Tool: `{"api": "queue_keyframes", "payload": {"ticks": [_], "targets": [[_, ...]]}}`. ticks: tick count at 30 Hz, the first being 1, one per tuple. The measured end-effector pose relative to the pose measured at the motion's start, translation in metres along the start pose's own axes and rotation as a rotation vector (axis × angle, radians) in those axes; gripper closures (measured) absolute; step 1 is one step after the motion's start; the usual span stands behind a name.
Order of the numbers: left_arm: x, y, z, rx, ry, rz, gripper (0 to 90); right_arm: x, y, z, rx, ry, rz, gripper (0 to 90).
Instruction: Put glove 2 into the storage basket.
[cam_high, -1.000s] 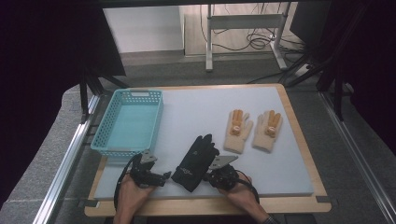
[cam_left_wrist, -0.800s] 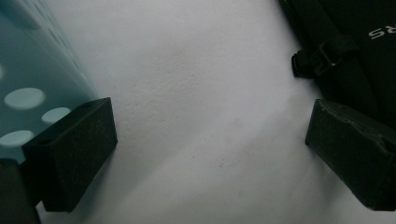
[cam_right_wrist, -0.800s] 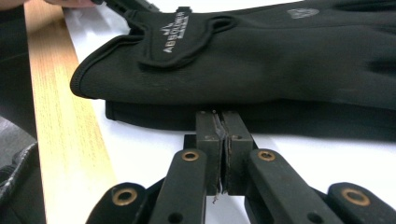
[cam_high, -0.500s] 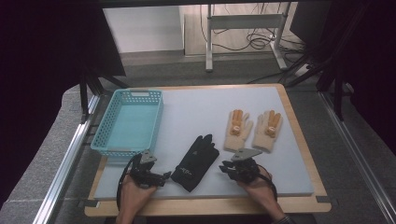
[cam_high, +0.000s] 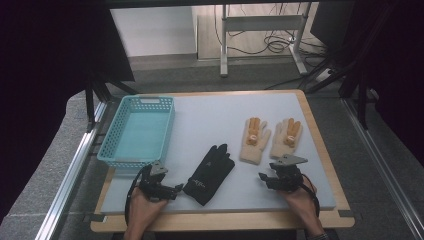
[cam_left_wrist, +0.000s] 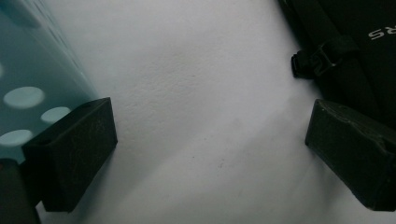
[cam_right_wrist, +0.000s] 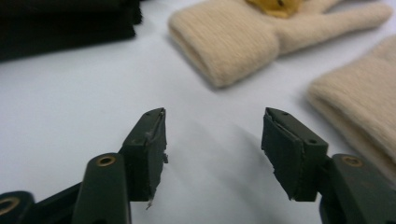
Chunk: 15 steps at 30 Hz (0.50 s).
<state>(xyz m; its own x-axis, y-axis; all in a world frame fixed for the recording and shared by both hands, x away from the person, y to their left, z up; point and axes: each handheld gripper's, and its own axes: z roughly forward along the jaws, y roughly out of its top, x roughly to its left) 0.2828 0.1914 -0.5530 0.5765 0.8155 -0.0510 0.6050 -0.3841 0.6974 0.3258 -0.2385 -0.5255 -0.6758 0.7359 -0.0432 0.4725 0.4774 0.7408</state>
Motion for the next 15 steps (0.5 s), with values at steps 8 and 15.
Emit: {"api": "queue_keyframes", "payload": {"ticks": [8,15], "targets": [[0.0001,0.0000,0.0000,0.000,-0.001,0.000,2.4,-0.0017,-0.0035,0.0043,0.006,0.004,-0.003,31.7],[0.0005,-0.0001,-0.0003,-0.001,-0.004,-0.005,2.6,-0.0014,-0.0036,0.0053,0.006,0.000,0.001,28.9]]}}
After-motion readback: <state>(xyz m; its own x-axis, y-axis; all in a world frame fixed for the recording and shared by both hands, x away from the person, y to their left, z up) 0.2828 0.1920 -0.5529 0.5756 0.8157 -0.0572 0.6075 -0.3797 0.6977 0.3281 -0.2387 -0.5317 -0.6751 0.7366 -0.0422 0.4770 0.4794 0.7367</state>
